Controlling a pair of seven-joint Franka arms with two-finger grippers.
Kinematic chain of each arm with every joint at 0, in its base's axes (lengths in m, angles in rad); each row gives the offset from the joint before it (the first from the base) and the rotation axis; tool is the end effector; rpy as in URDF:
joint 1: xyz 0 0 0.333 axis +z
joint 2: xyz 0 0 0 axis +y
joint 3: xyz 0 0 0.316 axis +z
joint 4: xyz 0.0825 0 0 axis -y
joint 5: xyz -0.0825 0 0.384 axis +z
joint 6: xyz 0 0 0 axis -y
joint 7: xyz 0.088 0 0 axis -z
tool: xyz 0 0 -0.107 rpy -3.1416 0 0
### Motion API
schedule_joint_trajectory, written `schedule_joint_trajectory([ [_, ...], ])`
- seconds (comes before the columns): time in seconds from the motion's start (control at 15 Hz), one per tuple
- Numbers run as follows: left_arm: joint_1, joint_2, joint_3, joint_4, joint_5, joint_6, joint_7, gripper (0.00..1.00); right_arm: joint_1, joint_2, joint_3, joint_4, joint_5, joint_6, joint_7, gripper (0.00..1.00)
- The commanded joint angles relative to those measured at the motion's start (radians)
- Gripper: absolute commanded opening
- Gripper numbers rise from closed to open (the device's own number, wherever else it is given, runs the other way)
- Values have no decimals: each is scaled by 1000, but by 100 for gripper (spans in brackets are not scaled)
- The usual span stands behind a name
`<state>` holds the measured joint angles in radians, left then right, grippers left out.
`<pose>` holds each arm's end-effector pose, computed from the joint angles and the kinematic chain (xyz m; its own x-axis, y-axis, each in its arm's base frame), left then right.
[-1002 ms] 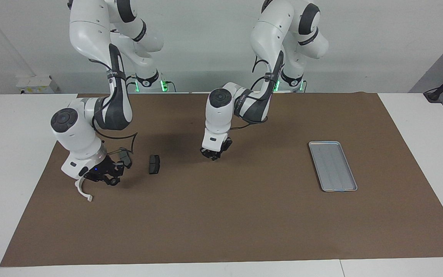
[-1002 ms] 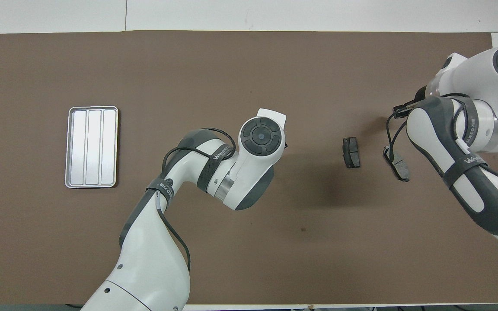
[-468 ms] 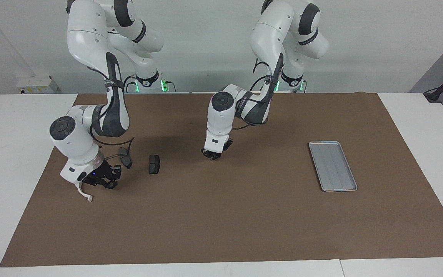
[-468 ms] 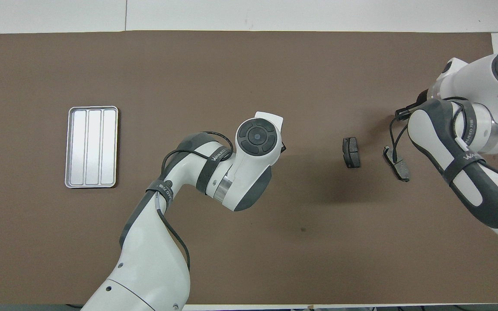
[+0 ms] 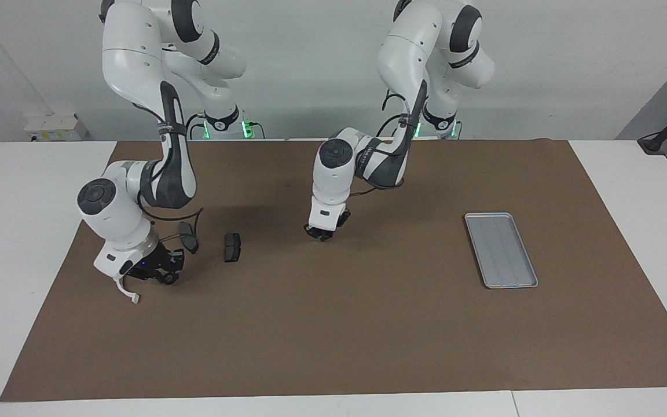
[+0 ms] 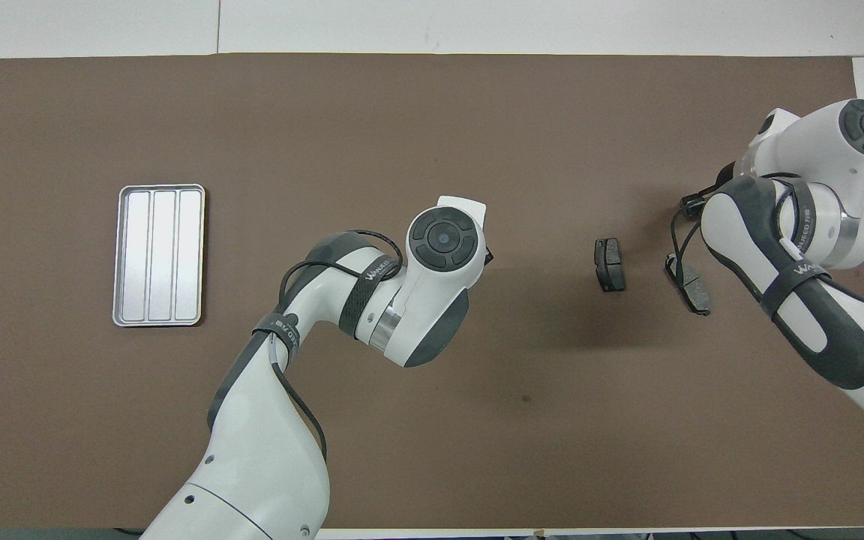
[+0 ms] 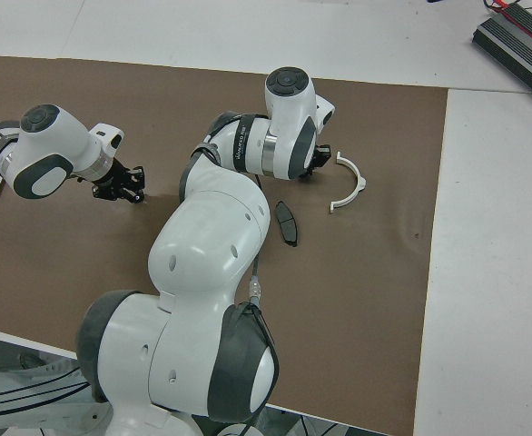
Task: Place bearing gear from tray to pile
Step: 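Release the gear by the arc while the left gripper sets its gear centrally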
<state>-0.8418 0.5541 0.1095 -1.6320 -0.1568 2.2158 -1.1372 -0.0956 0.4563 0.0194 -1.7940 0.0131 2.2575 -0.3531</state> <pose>0.5026 -0.4714 0.3016 0.8866 0.4598 -0.0509 0.4622 -0.8848 0.0585 0.6507 -0.0503 0.2969 0.9646 0.2633 0.0132 0.2635 -0.9645 -0.0151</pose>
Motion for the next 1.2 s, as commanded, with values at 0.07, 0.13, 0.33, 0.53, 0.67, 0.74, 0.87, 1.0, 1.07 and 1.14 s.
schedule_joint_trajectory([
  [0.07,-16,-8,15,-25,-20,25,-13,58,-12,1,14,-19,-4,28,-7,1],
  [0.13,-14,-8,16,-17,-20,10,-13,68,-12,1,14,-18,-4,27,-7,22],
  [0.33,-5,-11,27,21,-18,-50,-12,88,-9,-7,14,-12,-2,14,6,84],
  [0.53,32,-69,48,21,-9,-120,-7,100,0,-34,14,-7,-1,-16,22,94],
  [0.67,61,-132,81,17,-4,-156,10,100,10,-66,19,-5,-1,-53,90,94],
  [0.74,88,-173,84,14,-4,-178,34,100,13,-83,25,-4,-1,-64,124,94],
  [0.87,166,-245,84,14,-4,-263,132,100,45,-100,27,2,7,-73,167,94],
  [1.0,257,-308,84,15,-4,-341,279,100,72,-120,33,11,5,-117,253,94],
  [1.07,295,-336,82,17,-4,-367,330,100,117,-137,33,13,-2,-133,310,94],
  [1.14,328,-361,84,17,-4,-402,371,100,155,-146,28,15,-5,-144,381,93],
])
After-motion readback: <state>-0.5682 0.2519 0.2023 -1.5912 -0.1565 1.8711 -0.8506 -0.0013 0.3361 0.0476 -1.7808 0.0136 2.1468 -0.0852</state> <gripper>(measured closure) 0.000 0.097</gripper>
